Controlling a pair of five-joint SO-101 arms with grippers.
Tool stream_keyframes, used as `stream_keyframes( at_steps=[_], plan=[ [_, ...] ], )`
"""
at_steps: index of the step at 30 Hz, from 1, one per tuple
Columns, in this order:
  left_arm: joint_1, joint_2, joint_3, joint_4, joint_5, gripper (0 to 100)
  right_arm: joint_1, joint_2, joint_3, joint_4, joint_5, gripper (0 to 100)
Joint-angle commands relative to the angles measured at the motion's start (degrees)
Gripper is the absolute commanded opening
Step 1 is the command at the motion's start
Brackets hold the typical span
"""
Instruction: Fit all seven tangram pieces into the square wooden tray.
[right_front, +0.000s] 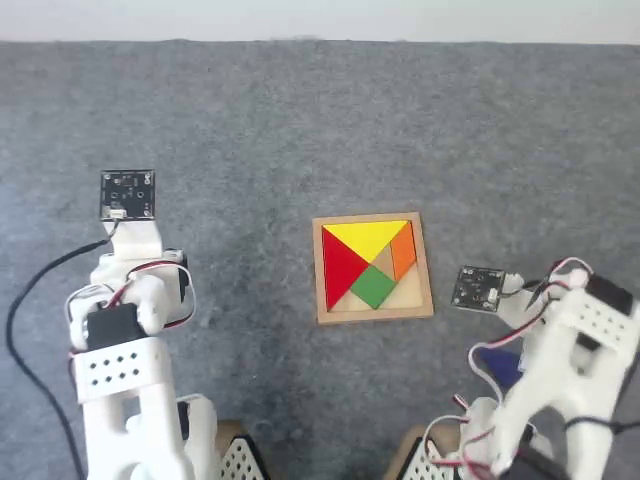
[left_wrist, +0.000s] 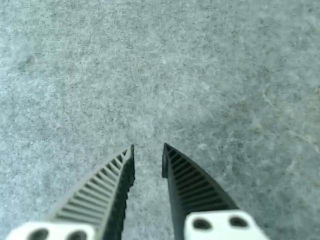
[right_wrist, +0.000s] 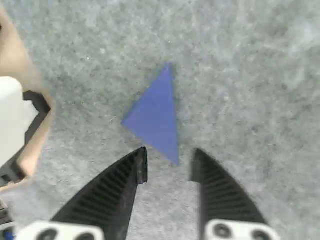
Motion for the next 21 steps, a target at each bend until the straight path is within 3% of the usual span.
stream_keyframes(
  at_steps=[1, 5, 10, 16, 21],
  plan=[
    [0.2, -1.2, 0.3, -1.3, -0.4, 9, -1.1, -6.4, 4.1, -7.1, 1.1, 29.6],
    [0.1, -1.2, 0.3, -1.4, -0.6, 9, -0.9, -7.7, 10.9, -12.7, 12.0, 27.6],
    [-0.4, -1.3, 0.1, -1.4, -0.6, 9, -1.1, -8.1, 15.6, -15.9, 12.9, 26.9],
    [-6.6, -1.2, -1.7, -1.5, -0.6, 9, -2.6, -8.3, 6.8, 8.0, 12.7, 26.6],
    [-7.3, -1.2, -1.2, -1.5, -0.6, 9, -2.7, -8.3, -2.4, 25.5, 12.7, 26.6]
  ],
)
